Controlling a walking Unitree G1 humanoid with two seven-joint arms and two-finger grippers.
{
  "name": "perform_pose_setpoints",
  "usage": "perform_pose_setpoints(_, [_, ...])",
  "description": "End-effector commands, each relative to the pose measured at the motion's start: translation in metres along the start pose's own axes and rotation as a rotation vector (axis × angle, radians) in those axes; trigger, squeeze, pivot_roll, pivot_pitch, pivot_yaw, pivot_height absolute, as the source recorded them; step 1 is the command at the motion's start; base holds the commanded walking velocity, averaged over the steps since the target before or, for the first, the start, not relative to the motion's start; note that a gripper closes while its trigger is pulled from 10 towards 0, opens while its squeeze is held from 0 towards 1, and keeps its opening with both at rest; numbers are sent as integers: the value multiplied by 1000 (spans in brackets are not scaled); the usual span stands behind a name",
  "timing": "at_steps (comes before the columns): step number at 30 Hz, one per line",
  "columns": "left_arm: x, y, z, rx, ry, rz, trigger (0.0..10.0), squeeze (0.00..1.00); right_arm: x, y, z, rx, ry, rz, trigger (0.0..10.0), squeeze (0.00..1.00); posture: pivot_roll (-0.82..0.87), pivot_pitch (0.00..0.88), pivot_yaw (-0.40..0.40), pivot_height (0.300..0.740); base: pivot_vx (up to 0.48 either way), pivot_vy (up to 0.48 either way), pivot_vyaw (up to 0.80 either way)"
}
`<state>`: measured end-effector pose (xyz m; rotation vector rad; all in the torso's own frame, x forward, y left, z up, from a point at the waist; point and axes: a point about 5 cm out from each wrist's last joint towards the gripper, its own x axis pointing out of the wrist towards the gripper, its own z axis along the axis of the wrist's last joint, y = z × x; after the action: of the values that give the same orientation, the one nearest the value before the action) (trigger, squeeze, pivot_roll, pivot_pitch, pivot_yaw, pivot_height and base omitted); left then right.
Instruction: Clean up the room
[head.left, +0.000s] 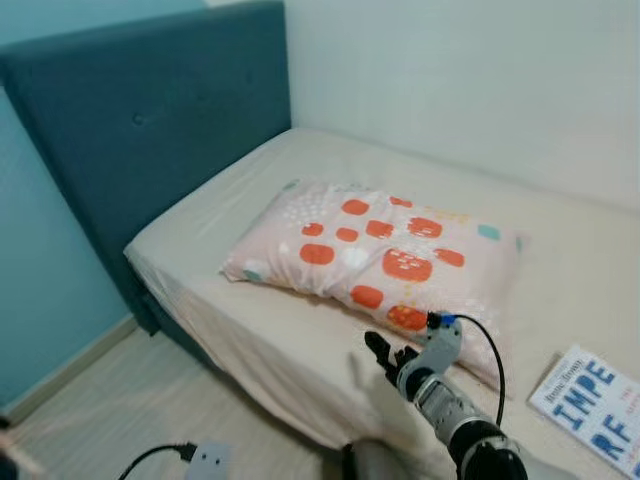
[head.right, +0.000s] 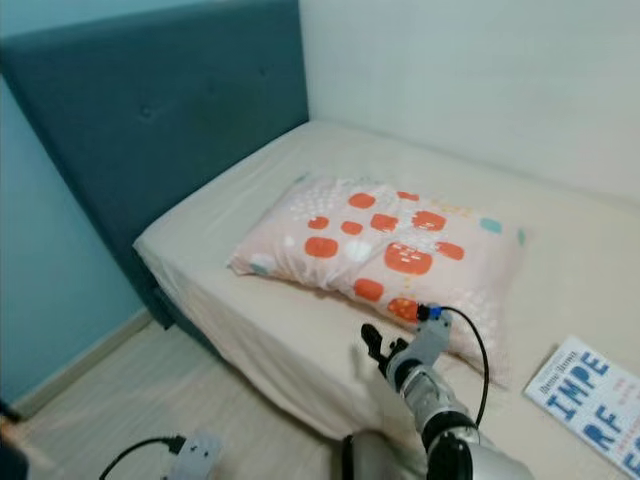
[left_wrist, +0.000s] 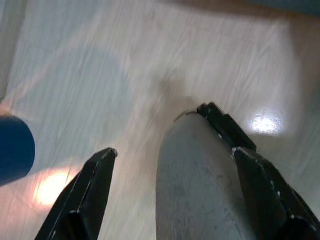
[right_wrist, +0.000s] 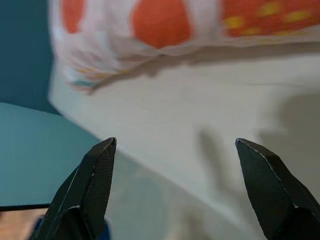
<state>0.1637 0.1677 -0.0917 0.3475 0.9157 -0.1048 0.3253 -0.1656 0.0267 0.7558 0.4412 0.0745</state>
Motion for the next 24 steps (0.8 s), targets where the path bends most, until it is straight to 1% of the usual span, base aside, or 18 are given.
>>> perform_pose_setpoints(1, [-21, -12, -66, 21, 254, -53, 10000, 0, 2, 5, 4, 46, -23, 31, 10000, 0, 1, 167, -3, 560, 0, 0, 0])
perform_pose_setpoints(6, [-26, -12, -77, 39, 274, -50, 10000, 0, 7, 16, 18, 75, -72, 75, 10000, 0, 25, 209, 10, 535, 0, 0, 0])
perform_pose_setpoints(8, [-28, -12, -82, 45, 281, -49, 10000, 0, 9, 21, 26, 88, -109, 97, 10000, 0, 34, 226, 13, 535, 0, 0, 0])
perform_pose_setpoints(9, [-30, -12, -86, 49, 285, -48, 10000, 0, 10, 25, 37, 106, -149, 113, 10000, 0, 43, 242, 17, 535, 0, 0, 0])
perform_pose_setpoints(10, [-30, -12, -86, 49, 285, -48, 10000, 0, 10, 25, 37, 106, -149, 113, 10000, 0, 43, 242, 17, 535, 0, 0, 0])
perform_pose_setpoints(11, [-32, -12, -89, 51, 288, -49, 10000, 0, 10, 27, 45, 123, -182, 123, 10000, 0, 53, 257, 22, 535, 0, 0, 0])
perform_pose_setpoints(13, [-32, -13, -90, 52, 288, -50, 10000, 0, 10, 27, 48, 128, -191, 128, 10000, 0, 53, 257, 22, 535, 0, 0, 0])
perform_pose_setpoints(14, [-34, -13, -92, 59, 290, -55, 10000, 0, 9, 28, 58, 143, -230, 135, 10000, 0, 72, 285, 26, 535, 0, 0, 0])
perform_pose_setpoints(15, [-35, -14, -94, 64, 291, -58, 10000, 0, 8, 28, 65, 154, -257, 140, 10000, 0, 72, 285, 26, 535, 0, 0, 0])
perform_pose_setpoints(16, [-37, -15, -98, 66, 294, -61, 10000, 0, 7, 28, 75, 161, -291, 143, 10000, 0, 88, 313, 30, 535, 0, 0, 0])
perform_pose_setpoints(18, [-42, -16, -105, 65, 302, -62, 10000, 0, 5, 28, 90, 173, -341, 146, 10000, 0, 101, 342, 33, 535, 0, 0, 0])
perform_pose_setpoints(19, [-44, -17, -108, 64, 305, -63, 10000, 0, 4, 28, 96, 178, -361, 147, 10000, 0, 101, 342, 33, 535, 0, 0, 0])
perform_pose_setpoints(22, [-45, -17, -109, 63, 307, -63, 10000, 0, 3, 28, 99, 182, -372, 148, 10000, 0, 101, 342, 33, 535, 0, 0, 0])
perform_pose_setpoints(23, [-48, -19, -114, 60, 314, -63, 10000, 0, 0, 26, 109, 198, -404, 140, 10000, 0, 122, 388, 34, 535, 0, 0, 0])
perform_pose_setpoints(24, [-52, -18, -120, 57, 321, -62, 10000, 0, -3, 24, 120, 213, -437, 123, 10000, 0, 132, 416, 32, 535, 0, 0, 0])
